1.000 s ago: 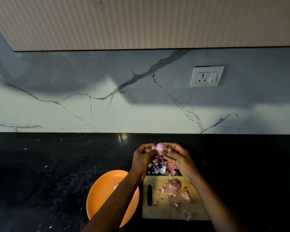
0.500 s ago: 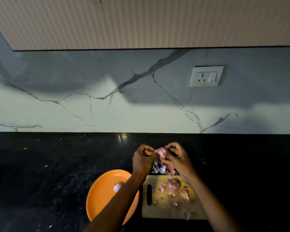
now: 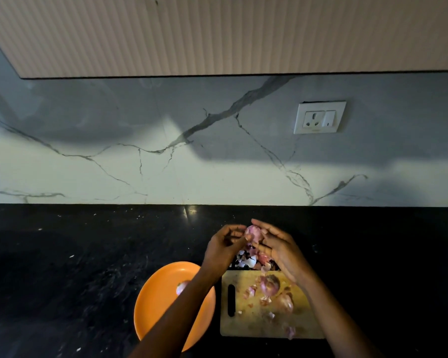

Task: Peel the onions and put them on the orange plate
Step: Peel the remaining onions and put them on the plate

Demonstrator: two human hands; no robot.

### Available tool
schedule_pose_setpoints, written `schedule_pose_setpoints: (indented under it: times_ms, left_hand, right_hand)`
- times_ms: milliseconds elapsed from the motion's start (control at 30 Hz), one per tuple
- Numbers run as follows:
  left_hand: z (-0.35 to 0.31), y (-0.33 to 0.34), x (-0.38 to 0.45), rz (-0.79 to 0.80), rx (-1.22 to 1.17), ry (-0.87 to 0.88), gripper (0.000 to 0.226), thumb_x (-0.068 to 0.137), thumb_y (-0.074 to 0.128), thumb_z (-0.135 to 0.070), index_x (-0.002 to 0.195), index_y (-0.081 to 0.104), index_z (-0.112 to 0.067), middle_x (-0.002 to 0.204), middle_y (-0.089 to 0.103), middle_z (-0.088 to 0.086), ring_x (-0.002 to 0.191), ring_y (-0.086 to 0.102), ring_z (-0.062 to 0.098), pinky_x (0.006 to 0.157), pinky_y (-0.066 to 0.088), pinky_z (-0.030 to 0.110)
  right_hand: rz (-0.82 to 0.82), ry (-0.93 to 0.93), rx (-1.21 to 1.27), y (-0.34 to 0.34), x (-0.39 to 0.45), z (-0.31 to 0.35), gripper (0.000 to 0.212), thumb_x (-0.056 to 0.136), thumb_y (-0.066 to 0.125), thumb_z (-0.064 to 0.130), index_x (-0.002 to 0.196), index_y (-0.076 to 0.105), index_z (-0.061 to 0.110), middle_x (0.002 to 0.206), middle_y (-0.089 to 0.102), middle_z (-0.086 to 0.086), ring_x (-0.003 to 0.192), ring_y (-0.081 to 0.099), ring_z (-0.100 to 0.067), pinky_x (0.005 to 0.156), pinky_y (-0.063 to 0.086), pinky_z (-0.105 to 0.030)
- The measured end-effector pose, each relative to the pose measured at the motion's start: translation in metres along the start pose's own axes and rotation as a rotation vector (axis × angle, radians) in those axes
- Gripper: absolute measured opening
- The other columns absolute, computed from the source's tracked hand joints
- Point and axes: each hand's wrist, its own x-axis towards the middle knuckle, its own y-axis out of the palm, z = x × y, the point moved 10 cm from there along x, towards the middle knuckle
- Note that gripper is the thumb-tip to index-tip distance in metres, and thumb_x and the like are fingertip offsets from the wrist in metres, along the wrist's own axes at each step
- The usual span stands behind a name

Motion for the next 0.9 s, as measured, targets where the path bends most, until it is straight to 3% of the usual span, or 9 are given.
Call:
schedule_pose_setpoints:
  times_ms: [133, 233, 400, 533, 633, 700, 800, 900]
  left_hand:
    - [-0.006, -0.007, 0.001, -0.108, 0.163, 0.104, 0.021, 0.087, 0.076, -0.015, 0.108, 0.071, -0.014, 0.098, 0.074, 0.0, 0.091, 0.072, 0.008, 0.08, 0.058, 0.027]
    - [-0.005, -0.013, -0.001, -0.18, 0.191, 0.167, 0.009, 0.091, 0.073, -0.016, 0.099, 0.076, -0.016, 0.093, 0.072, 0.0, 0.089, 0.071, 0.012, 0.079, 0.059, 0.035]
    - [-0.014, -0.013, -0.008, -0.229, 0.337, 0.263, 0.013, 0.095, 0.069, -0.018, 0.096, 0.074, -0.03, 0.091, 0.071, -0.009, 0.087, 0.069, 0.008, 0.076, 0.057, 0.031]
    - [-0.01, -0.018, -0.005, -0.288, 0.354, 0.229, 0.014, 0.098, 0.062, -0.012, 0.096, 0.072, -0.021, 0.09, 0.072, -0.01, 0.085, 0.069, 0.005, 0.076, 0.057, 0.027]
    - [-0.008, -0.022, -0.001, -0.329, 0.346, 0.172, 0.014, 0.099, 0.061, -0.014, 0.095, 0.069, -0.025, 0.09, 0.07, -0.01, 0.084, 0.067, 0.002, 0.074, 0.055, 0.022]
    - [-0.003, -0.033, 0.001, -0.364, 0.339, 0.093, 0.011, 0.099, 0.061, -0.017, 0.095, 0.067, -0.026, 0.09, 0.069, -0.011, 0.081, 0.065, -0.004, 0.07, 0.048, 0.012]
    - [0.008, -0.037, 0.01, -0.272, 0.44, 0.051, 0.008, 0.098, 0.063, -0.019, 0.103, 0.07, -0.021, 0.096, 0.069, -0.009, 0.086, 0.064, -0.004, 0.07, 0.046, 0.004]
    - [0.017, -0.025, 0.019, -0.099, 0.615, 0.055, 0.016, 0.095, 0.068, -0.022, 0.11, 0.073, -0.019, 0.108, 0.07, -0.002, 0.099, 0.066, 0.009, 0.086, 0.055, 0.025]
  right_hand:
    - [0.024, 0.014, -0.038, 0.004, -0.003, 0.002, 0.037, 0.104, 0.044, 0.003, 0.133, 0.063, 0.014, 0.127, 0.07, -0.006, 0.115, 0.068, -0.022, 0.101, 0.052, -0.037]
    - [0.01, -0.008, -0.074, 0.003, -0.002, 0.003, 0.032, 0.102, 0.052, 0.007, 0.13, 0.064, 0.013, 0.126, 0.07, -0.007, 0.114, 0.069, -0.024, 0.1, 0.054, -0.039]
    - [0.001, -0.012, -0.075, 0.003, -0.002, -0.002, 0.03, 0.096, 0.062, 0.012, 0.126, 0.065, 0.01, 0.126, 0.069, -0.01, 0.117, 0.067, -0.025, 0.094, 0.057, -0.035]
    - [0.001, -0.011, -0.057, 0.005, -0.004, -0.003, 0.031, 0.091, 0.066, 0.017, 0.122, 0.067, 0.011, 0.126, 0.069, -0.011, 0.117, 0.067, -0.027, 0.093, 0.056, -0.036]
    - [0.012, -0.003, 0.005, 0.006, -0.006, -0.003, 0.031, 0.092, 0.063, 0.015, 0.122, 0.066, 0.009, 0.125, 0.069, -0.011, 0.116, 0.067, -0.027, 0.092, 0.057, -0.036]
    - [0.021, 0.004, 0.102, 0.006, -0.007, 0.0, 0.031, 0.093, 0.059, 0.01, 0.123, 0.064, 0.006, 0.122, 0.07, -0.012, 0.113, 0.068, -0.029, 0.089, 0.058, -0.036]
    - [0.019, -0.021, 0.168, 0.002, -0.007, 0.007, 0.03, 0.093, 0.055, 0.005, 0.122, 0.062, 0.005, 0.115, 0.073, -0.007, 0.107, 0.071, -0.025, 0.089, 0.059, -0.036]
    - [-0.029, -0.043, 0.167, -0.009, -0.002, 0.008, 0.035, 0.085, 0.065, 0.008, 0.119, 0.061, 0.008, 0.121, 0.067, -0.009, 0.115, 0.067, -0.024, 0.098, 0.056, -0.04]
